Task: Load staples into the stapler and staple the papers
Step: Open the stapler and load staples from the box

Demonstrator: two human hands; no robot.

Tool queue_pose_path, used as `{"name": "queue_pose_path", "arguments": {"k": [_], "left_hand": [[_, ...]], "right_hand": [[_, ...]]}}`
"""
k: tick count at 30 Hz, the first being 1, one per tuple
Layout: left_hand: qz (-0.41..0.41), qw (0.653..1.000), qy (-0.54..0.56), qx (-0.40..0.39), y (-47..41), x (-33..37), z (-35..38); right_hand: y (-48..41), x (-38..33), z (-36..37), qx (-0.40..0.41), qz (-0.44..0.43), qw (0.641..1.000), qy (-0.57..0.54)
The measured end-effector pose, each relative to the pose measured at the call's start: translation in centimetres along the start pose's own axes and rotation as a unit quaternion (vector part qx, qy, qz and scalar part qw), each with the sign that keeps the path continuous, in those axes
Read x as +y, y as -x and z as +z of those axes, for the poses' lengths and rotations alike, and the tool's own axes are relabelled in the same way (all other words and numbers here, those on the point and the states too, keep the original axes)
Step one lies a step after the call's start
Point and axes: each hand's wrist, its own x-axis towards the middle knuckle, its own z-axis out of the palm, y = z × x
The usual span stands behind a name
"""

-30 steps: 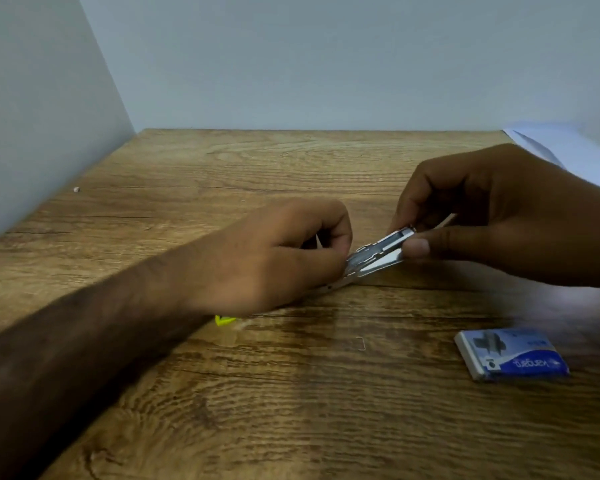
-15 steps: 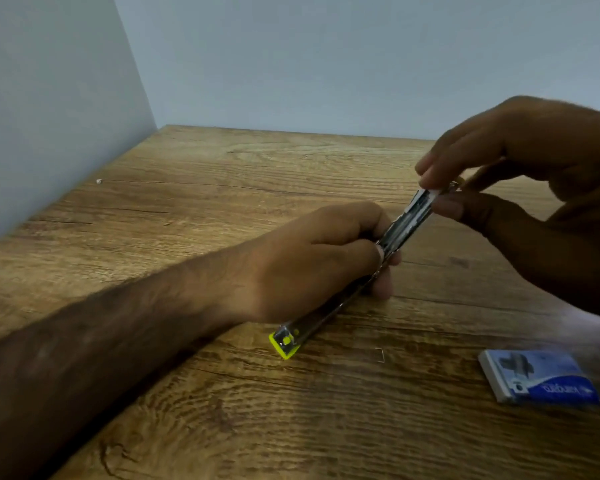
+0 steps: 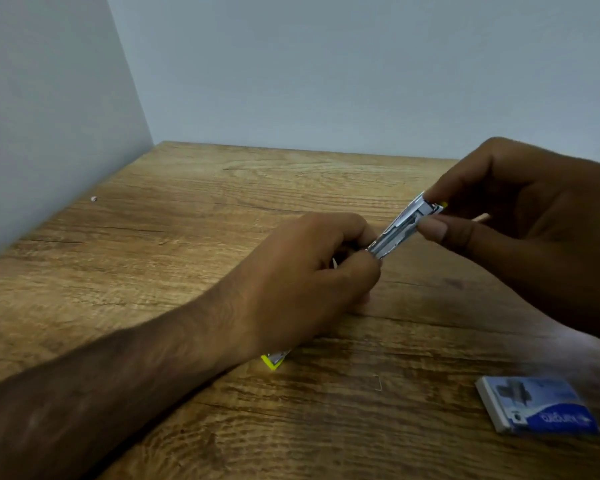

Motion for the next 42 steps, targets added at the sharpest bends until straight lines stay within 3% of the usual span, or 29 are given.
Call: {"name": "queue_pose_path", "arguments": {"k": [5,9,12,13,17,19,23,24,26,29,30,34,37,42], "left_hand": [[0.010,0.999,-0.009,0.039,0.0,-0.1,0.0],[-0.011,0.998,0.038,0.049,0.0,-0.1,0.0],[-0.017,0.998,0.052,0.045,-0.1,-0.4,0.1],[-0.021,0.997,0.057,0.041,-0.1,-0.4,0.2],[-0.031,0.995,0.080,0.043,-0.1,-0.3,0.4],[-0.033,0.994,0.090,0.045,-0.1,-0.2,0.4],[-0.020,0.994,0.090,0.055,-0.2,-0.1,0.4],[-0.017,0.994,0.089,0.055,-0.2,-0.1,0.4],[-0.020,0.994,0.098,0.053,-0.2,-0.1,0.3],[-0.022,0.994,0.092,0.057,-0.2,-0.2,0.3],[-0.021,0.995,0.083,0.056,-0.2,-0.1,0.3],[-0.040,0.993,0.099,0.042,0.0,0.1,0.5],[-0.072,0.988,0.130,0.043,0.0,0.1,0.5],[-0.101,0.985,0.137,0.034,-0.2,0.3,0.1]], "right_hand": [[0.2,-0.5,0.6,0.016,0.024,0.997,-0.072],[0.2,-0.6,0.5,0.079,0.000,0.993,-0.084],[0.6,-0.7,0.3,-0.063,0.001,0.998,0.008],[0.6,-0.7,0.2,-0.075,-0.001,0.997,0.019],[0.0,-0.6,-0.2,0.044,-0.026,0.995,-0.091],[0.2,-0.5,-0.2,0.062,-0.030,0.993,-0.097],[1.1,-0.3,1.1,-0.119,-0.025,0.989,0.089],[1.2,-0.2,1.3,-0.131,-0.029,0.986,0.099],[0.8,-0.5,1.1,-0.096,-0.027,0.993,0.060],[0.2,-1.0,0.5,0.017,0.024,0.993,-0.112],[0.3,-1.1,0.3,0.041,0.025,0.993,-0.112],[0.8,-1.9,0.5,0.037,-0.050,0.992,0.112],[0.9,-2.4,0.5,0.014,-0.068,0.977,0.202],[1.1,-2.2,0.6,-0.024,-0.175,0.905,0.387]]}}
